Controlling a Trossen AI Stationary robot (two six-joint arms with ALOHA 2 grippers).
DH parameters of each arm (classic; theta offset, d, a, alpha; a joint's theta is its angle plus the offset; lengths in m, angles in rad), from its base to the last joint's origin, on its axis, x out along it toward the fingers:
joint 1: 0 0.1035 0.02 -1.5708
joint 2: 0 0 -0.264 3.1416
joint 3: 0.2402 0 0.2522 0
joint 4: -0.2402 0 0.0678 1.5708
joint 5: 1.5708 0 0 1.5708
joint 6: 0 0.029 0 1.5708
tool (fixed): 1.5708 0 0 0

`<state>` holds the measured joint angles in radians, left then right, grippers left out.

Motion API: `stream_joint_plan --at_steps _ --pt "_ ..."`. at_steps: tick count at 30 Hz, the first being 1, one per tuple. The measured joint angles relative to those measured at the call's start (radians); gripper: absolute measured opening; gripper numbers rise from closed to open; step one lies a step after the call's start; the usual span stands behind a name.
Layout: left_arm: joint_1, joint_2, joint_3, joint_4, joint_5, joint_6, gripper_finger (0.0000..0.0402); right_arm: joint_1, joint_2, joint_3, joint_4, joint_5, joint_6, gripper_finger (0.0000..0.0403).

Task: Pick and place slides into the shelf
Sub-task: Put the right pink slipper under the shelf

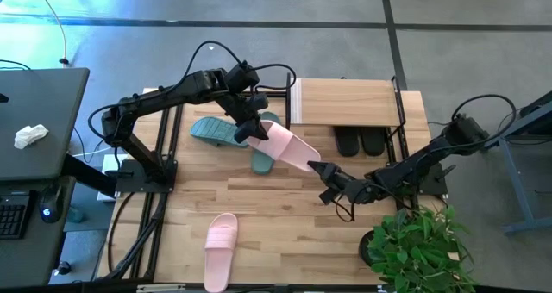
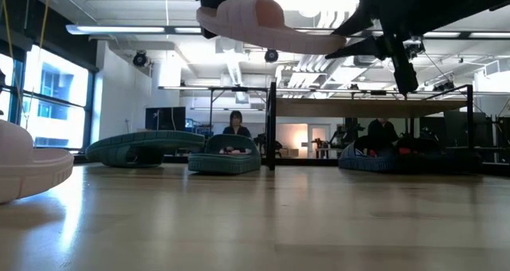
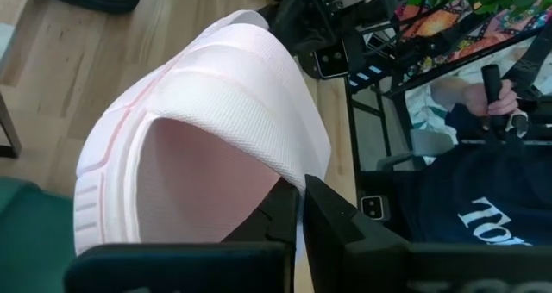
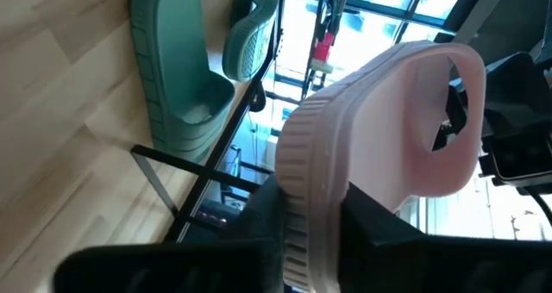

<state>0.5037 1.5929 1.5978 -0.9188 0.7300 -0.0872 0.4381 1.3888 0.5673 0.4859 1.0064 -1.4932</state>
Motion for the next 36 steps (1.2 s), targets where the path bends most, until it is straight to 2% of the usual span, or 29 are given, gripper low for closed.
stream_joint_plan --at_steps 5,11,15,23,27,32,36 --pt "0.000 0.000 0.000 0.001 -0.011 0.008 0.0000 -0.002 0.000 0.000 0.010 0.015 0.011 0.0020" --pt "0.000 0.000 0.000 0.002 -0.097 0.121 0.0023 -0.002 0.000 0.000 0.011 0.040 0.010 0.0020" --pt "-0.007 0.000 0.000 0.002 -0.150 0.197 0.0069 -0.002 0.000 0.000 0.011 0.050 0.011 0.0019" --pt "-0.014 0.000 0.000 0.010 -0.222 0.293 0.0187 -0.002 0.000 0.000 0.012 0.056 0.018 0.0019" --pt "-0.013 0.000 0.000 0.044 -0.225 0.328 0.0224 -0.002 0.000 0.000 0.006 0.056 0.069 0.0019" --pt "-0.013 0.000 0.000 0.070 -0.250 0.393 0.0232 0.019 0.000 0.000 -0.059 0.049 0.162 0.0019" --pt "-0.013 0.000 0.000 0.109 -0.302 0.419 0.0226 0.050 0.000 0.000 -0.120 -0.009 0.259 0.0018"
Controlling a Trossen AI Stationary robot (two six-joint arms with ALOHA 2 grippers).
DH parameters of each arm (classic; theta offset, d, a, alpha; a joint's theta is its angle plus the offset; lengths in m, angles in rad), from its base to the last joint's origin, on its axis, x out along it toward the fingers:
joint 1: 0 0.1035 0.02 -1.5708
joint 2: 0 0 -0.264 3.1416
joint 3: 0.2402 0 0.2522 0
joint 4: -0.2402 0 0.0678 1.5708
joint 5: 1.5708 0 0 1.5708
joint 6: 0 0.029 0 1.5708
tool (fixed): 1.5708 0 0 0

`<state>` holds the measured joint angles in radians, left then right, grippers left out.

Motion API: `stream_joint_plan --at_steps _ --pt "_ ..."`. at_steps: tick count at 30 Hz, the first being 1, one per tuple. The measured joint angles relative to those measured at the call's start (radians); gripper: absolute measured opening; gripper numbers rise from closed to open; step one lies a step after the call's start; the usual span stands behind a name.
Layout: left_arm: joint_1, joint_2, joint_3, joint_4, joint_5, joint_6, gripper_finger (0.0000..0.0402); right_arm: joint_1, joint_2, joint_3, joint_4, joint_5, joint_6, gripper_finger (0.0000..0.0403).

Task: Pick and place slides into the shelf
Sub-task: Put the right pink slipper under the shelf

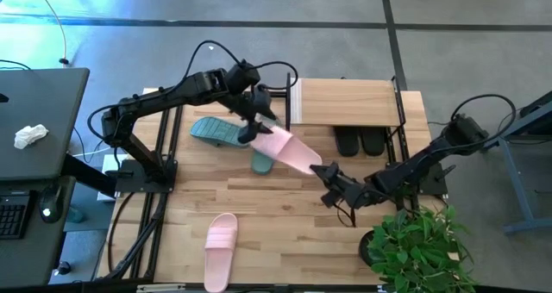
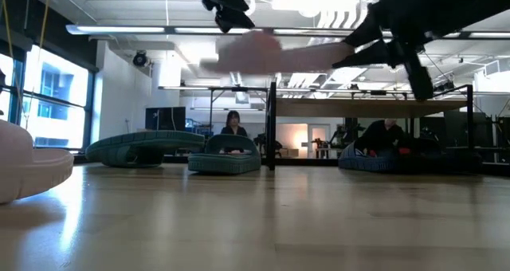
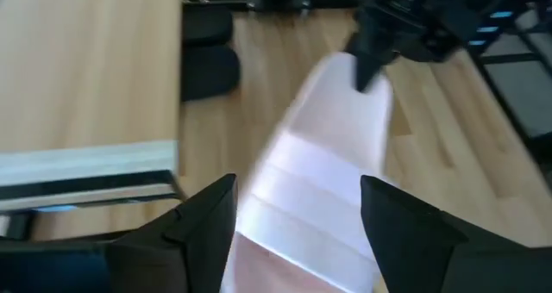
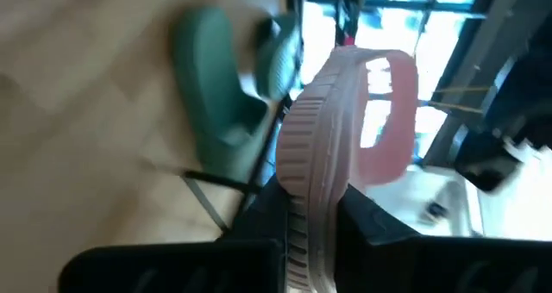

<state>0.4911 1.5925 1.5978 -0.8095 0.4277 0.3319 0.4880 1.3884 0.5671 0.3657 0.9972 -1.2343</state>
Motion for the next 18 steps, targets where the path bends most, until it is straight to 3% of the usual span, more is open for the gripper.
stream_joint_plan --at_steps 7,18 --pt "0.000 0.000 0.000 0.090 -0.048 0.005 0.0233 0.057 0.000 0.000 -0.135 -0.002 0.221 0.0018" --pt "-0.001 0.000 0.000 0.106 -0.038 0.002 0.0239 0.159 0.000 0.000 -0.450 0.015 0.718 0.0018"
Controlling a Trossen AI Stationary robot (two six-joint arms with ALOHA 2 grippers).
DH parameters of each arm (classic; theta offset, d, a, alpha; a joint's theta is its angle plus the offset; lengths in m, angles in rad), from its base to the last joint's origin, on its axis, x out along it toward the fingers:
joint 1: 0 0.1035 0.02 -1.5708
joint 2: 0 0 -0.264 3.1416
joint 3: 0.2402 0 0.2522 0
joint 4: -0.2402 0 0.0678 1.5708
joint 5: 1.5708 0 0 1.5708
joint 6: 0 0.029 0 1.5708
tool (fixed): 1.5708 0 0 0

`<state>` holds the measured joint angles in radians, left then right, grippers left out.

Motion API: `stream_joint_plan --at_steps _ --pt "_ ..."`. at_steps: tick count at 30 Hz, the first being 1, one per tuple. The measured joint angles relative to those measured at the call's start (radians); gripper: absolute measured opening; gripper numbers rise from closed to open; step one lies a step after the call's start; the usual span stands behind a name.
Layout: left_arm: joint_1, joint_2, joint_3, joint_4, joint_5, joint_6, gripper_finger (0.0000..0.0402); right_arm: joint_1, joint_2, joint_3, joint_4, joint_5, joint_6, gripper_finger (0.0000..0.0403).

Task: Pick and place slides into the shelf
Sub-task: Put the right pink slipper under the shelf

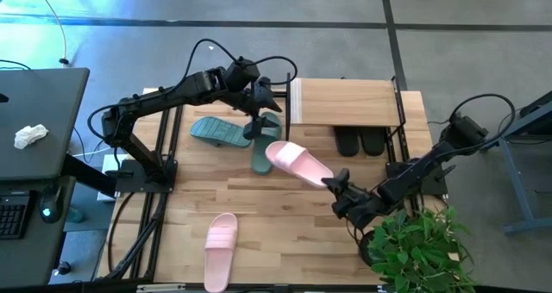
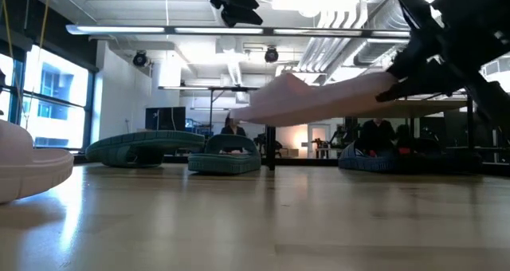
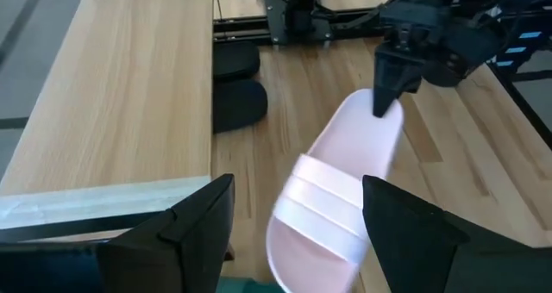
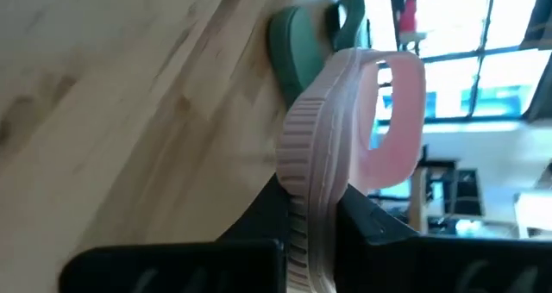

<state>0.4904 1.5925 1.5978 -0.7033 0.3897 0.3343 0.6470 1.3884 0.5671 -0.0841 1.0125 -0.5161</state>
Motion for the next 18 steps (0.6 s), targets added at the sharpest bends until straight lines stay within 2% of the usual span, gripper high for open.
stream_joint_plan --at_steps 9,18 --pt "-0.017 0.000 0.000 0.000 0.016 -0.027 0.0239 0.024 0.000 0.000 -0.260 0.000 0.351 0.0018" --pt "-0.067 0.000 0.000 -0.003 0.028 -0.027 0.0239 -0.010 0.000 0.000 -0.358 0.000 0.504 0.0018"
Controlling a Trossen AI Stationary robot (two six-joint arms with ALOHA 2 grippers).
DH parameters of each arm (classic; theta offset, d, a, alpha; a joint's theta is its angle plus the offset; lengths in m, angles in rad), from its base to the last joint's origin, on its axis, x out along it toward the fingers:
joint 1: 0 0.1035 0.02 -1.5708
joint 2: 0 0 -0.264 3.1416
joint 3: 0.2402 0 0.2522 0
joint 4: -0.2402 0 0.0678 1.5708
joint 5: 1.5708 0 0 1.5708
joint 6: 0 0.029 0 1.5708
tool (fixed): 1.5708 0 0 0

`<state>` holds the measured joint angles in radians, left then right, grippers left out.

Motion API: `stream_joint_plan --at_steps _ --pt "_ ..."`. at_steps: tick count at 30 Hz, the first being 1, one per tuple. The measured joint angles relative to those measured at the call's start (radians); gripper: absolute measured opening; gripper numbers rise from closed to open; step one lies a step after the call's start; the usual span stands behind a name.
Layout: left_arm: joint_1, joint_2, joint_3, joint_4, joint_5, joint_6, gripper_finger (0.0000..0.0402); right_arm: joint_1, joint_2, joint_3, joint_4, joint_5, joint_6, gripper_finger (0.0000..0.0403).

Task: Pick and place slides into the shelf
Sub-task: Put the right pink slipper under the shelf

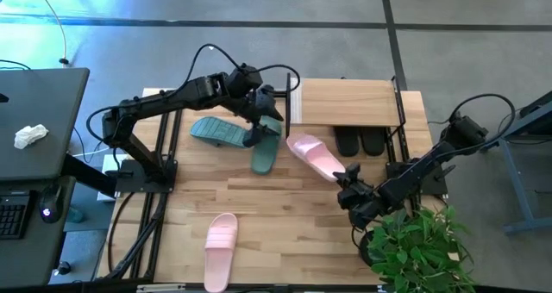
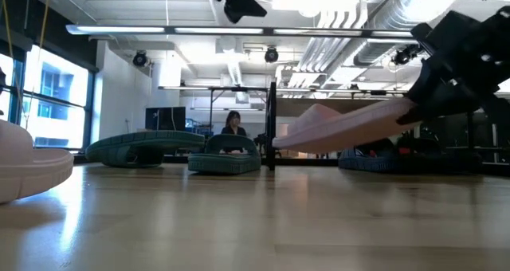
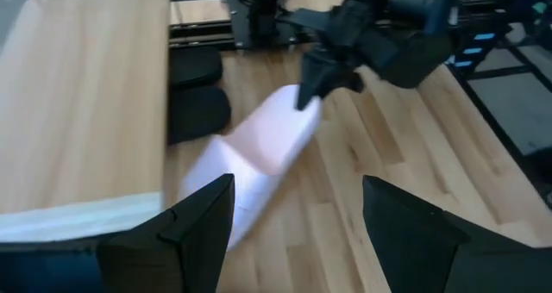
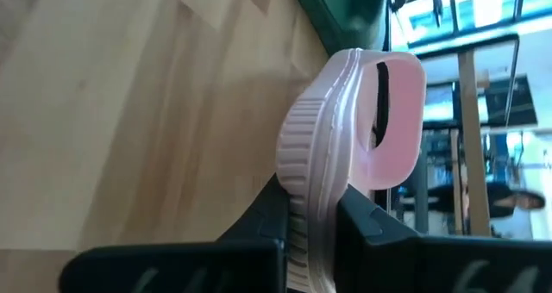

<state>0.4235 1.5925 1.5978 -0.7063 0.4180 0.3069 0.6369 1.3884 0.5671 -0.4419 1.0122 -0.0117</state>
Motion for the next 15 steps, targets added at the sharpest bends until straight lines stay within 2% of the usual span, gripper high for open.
stream_joint_plan --at_steps 10,15 --pt "-0.160 0.000 0.000 -0.001 0.000 0.032 0.0239 -0.135 0.000 0.000 -0.021 -0.017 0.168 0.0016" --pt "-0.253 0.000 0.000 -0.001 -0.032 0.062 0.0239 -0.216 0.000 0.000 0.010 -0.040 0.168 0.0016"
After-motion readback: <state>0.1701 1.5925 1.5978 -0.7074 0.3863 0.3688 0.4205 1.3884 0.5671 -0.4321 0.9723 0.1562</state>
